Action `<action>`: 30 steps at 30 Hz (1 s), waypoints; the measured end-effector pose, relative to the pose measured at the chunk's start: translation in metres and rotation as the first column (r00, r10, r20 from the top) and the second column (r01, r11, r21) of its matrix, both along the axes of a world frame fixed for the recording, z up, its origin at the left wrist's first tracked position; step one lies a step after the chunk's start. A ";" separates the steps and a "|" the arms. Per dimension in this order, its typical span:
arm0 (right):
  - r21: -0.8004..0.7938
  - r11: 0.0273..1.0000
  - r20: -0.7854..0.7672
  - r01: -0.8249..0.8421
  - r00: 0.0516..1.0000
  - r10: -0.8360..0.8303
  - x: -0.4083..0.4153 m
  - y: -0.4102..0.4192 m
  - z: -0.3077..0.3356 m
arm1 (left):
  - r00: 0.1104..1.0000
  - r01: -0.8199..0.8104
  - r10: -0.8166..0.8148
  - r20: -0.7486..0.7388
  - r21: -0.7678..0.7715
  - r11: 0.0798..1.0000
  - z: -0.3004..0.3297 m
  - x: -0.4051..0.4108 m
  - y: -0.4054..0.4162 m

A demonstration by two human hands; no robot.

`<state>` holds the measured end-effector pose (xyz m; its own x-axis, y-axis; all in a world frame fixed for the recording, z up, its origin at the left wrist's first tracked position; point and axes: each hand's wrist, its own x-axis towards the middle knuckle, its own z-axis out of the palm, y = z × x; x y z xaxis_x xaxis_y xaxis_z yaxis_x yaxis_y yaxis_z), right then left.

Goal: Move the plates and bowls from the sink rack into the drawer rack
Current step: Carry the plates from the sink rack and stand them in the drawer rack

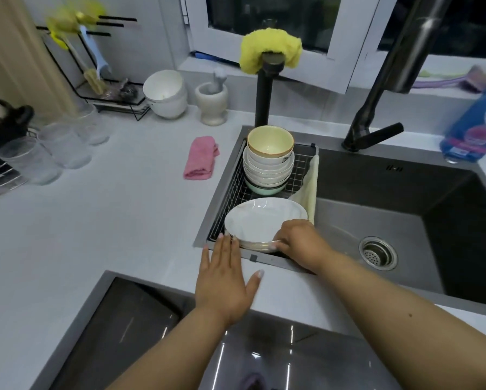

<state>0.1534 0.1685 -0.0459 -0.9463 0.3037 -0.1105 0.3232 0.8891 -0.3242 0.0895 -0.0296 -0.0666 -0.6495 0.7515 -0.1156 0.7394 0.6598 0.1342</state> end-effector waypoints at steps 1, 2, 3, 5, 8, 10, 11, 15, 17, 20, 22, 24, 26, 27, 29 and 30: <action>0.001 1.000 0.001 -0.027 1.000 0.027 -0.002 0.001 0.000 | 1.000 0.001 -0.001 0.001 -0.001 1.000 0.000 0.000 0.000; -0.006 0.999 -0.007 -0.051 0.999 0.051 -0.004 0.002 0.000 | 1.000 0.000 0.000 0.000 0.002 1.000 0.000 0.000 0.000; -0.014 0.997 -0.014 -0.070 0.997 0.070 -0.005 0.003 0.000 | 1.000 0.002 -0.002 -0.002 0.003 1.000 0.000 -0.001 0.000; -0.006 0.993 -0.002 -0.118 0.993 0.118 -0.008 0.005 0.002 | 1.000 0.010 -0.010 -0.001 0.001 1.000 0.000 -0.001 0.000; 0.029 0.983 0.001 -0.180 0.984 0.180 -0.012 0.006 0.004 | 1.000 0.010 -0.010 -0.003 0.002 1.000 -0.003 -0.002 -0.001; 0.114 0.974 -0.108 -0.197 0.972 0.209 -0.012 0.005 0.003 | 1.000 0.006 -0.006 -0.005 0.008 1.000 -0.003 -0.002 -0.001; 0.155 0.967 -0.167 -0.202 0.959 0.227 -0.012 0.004 0.004 | 1.000 0.006 -0.006 -0.009 0.013 1.000 -0.004 -0.002 0.000; 0.240 0.952 -0.315 -0.191 0.912 0.263 -0.019 0.005 0.016 | 1.000 0.006 -0.005 -0.018 0.055 0.998 -0.008 -0.002 0.000; 0.266 0.947 -0.362 -0.182 0.891 0.273 -0.021 0.007 0.023 | 1.000 0.012 -0.011 -0.010 0.057 0.998 -0.007 -0.002 -0.001; 0.255 0.955 -0.435 -0.152 0.864 0.253 -0.018 0.006 0.034 | 0.999 -0.019 0.016 0.032 0.088 0.996 -0.006 -0.004 -0.001; 0.243 0.959 -0.476 -0.142 0.844 0.246 -0.011 0.004 0.044 | 0.980 -0.142 0.098 0.175 0.257 0.956 0.001 -0.005 0.000; 0.269 0.954 -0.518 -0.130 0.816 0.257 -0.001 0.000 0.055 | 0.925 -0.302 0.141 0.353 0.456 0.837 0.019 -0.005 0.004; 0.313 0.942 -0.556 -0.120 0.781 0.284 0.011 -0.006 0.065 | 0.865 -0.452 0.163 0.474 0.599 0.661 0.040 -0.004 0.009; 0.331 0.936 -0.570 -0.122 0.764 0.302 0.018 -0.009 0.070 | 0.792 -0.567 0.178 0.584 0.596 0.569 0.053 -0.002 0.012; 0.366 0.920 -0.583 -0.143 0.735 0.346 0.032 -0.017 0.079 | 0.475 -0.825 0.080 0.877 0.412 0.386 0.076 0.000 0.018; 0.381 0.911 -0.582 -0.159 0.724 0.370 0.040 -0.022 0.084 | 0.249 -0.908 -0.042 0.968 0.248 0.337 0.085 0.003 0.020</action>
<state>0.1933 0.1462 0.0378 -0.8074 -0.0537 0.5875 -0.1255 0.9887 -0.0822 0.0924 -0.0097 0.0184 -0.8052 0.3892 -0.4473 -0.4605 0.0645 0.8853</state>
